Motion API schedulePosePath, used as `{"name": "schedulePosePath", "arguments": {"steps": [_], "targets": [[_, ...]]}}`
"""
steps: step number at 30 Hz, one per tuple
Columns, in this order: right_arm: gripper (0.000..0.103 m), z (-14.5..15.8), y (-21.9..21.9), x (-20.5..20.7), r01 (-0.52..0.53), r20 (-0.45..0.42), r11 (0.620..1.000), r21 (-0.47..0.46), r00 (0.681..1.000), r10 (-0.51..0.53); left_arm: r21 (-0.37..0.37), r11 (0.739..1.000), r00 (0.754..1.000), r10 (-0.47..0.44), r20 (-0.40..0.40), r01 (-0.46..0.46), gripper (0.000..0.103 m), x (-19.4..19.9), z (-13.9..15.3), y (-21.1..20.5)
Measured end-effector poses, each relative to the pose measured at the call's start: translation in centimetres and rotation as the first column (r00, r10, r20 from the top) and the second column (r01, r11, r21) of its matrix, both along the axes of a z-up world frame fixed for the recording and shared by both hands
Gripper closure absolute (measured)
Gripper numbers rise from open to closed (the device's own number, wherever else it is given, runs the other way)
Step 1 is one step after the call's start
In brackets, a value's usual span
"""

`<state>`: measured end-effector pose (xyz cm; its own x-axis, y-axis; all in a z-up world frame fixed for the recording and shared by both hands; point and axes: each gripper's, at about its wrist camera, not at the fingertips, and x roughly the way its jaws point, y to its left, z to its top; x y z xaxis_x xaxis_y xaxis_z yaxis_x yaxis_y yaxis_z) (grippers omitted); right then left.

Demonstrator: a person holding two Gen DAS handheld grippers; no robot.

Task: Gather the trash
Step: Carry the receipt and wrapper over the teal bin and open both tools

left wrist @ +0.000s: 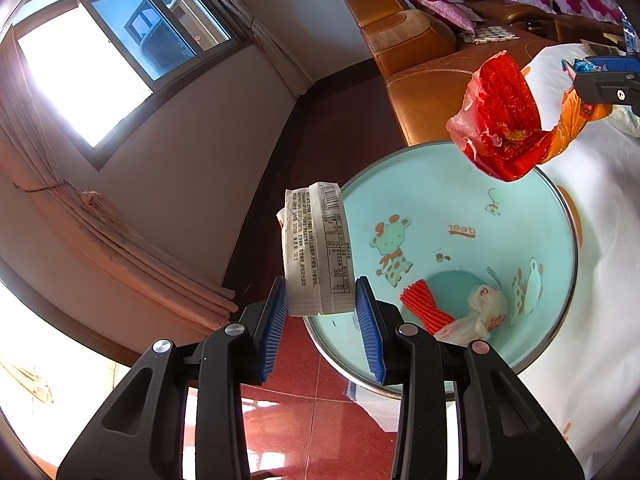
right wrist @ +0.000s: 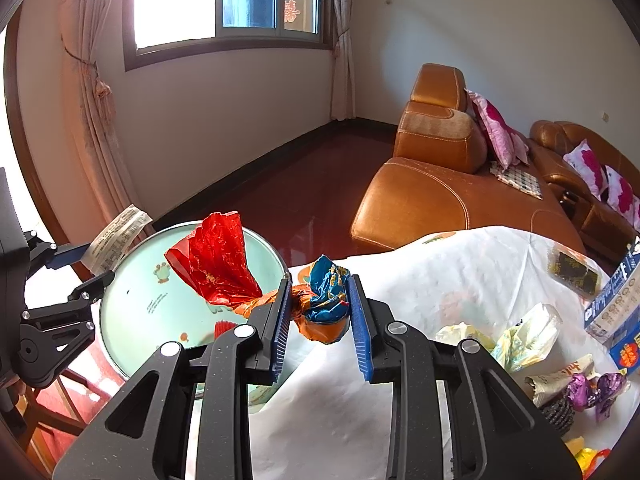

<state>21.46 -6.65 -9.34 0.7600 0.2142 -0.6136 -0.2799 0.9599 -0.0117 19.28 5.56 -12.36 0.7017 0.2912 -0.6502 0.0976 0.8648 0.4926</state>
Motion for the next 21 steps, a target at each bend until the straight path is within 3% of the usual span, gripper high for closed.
{"name": "schedulePosePath", "arguments": {"steps": [14,16,17,18,21], "targets": [[0.070,0.1,1.2,-0.1,-0.041,0.001,0.999,0.018,0.999,0.041,-0.010,1.000,1.000,-0.017,0.003,0.017,0.066,-0.2,0.0,-0.4],[0.061,0.1,1.3,-0.2,-0.056,0.009,0.998,0.030,0.998,0.056,-0.009,1.000,1.000,-0.022,0.003,0.022,0.058,-0.2,0.0,-0.6],[0.051,0.0,1.3,-0.2,-0.057,0.011,0.998,0.033,0.998,0.056,-0.007,1.000,1.000,-0.024,0.006,0.024,0.054,-0.3,0.0,-0.6],[0.050,-0.1,1.2,-0.2,-0.053,0.010,0.998,0.040,0.999,0.053,-0.005,1.000,1.000,-0.023,0.014,0.023,0.045,-0.3,0.1,-0.6],[0.050,-0.2,1.0,-0.3,-0.042,0.006,0.998,0.047,0.999,0.041,-0.006,1.000,1.000,-0.021,0.019,0.021,0.043,-0.3,0.2,-0.6]]}}
